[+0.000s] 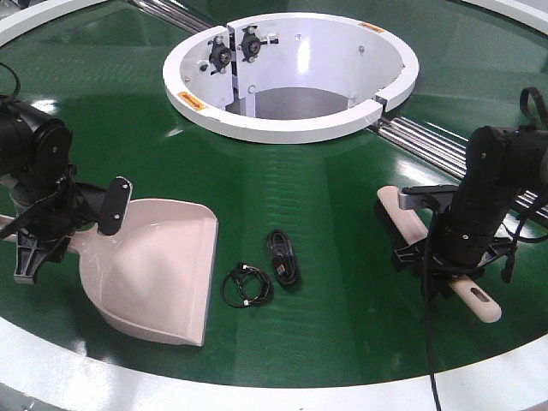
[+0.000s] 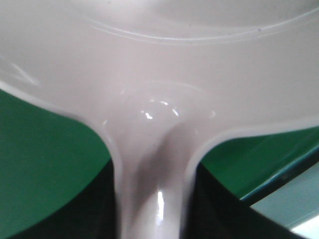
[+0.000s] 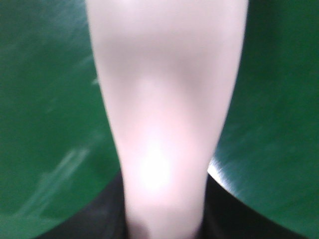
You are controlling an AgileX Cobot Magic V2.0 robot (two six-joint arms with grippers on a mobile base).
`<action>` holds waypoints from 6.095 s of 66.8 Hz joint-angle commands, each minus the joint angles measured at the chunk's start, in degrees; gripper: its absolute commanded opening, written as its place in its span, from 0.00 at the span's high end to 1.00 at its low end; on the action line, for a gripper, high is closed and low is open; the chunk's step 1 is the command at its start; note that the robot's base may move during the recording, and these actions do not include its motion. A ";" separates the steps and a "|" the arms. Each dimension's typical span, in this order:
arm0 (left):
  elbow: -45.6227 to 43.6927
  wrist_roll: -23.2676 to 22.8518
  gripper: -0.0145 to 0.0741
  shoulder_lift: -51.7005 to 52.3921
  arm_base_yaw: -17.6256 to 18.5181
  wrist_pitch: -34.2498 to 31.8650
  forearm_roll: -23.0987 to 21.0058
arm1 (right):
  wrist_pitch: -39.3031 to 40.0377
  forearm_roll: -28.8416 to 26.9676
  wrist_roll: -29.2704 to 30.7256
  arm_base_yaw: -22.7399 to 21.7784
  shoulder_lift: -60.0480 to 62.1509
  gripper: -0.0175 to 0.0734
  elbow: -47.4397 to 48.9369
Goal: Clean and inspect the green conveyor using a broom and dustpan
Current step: 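Move the brush toward the black cable beside the dustpan, then sweep the black cable into the dustpan with the right-held brush, then carry the brush back and set it down on the conveyor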
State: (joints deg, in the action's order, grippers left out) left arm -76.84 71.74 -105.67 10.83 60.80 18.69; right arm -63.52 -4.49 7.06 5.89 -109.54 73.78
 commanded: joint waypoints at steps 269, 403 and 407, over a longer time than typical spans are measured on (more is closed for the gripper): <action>-1.59 -1.18 0.84 2.66 0.26 -1.18 0.97 | -10.54 -12.29 -30.49 37.67 -16.40 0.81 29.83; -1.59 -1.18 0.84 2.66 0.26 -1.17 0.97 | 6.53 4.49 -11.13 3.49 15.18 0.80 -9.48; -1.59 -1.18 0.84 2.66 0.26 -1.18 0.97 | 6.91 4.49 -10.52 3.49 14.48 0.79 -9.79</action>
State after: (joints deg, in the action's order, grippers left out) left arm -76.84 71.75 -105.67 10.78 60.83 19.65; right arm -59.48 0.00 -4.28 9.58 -96.52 63.37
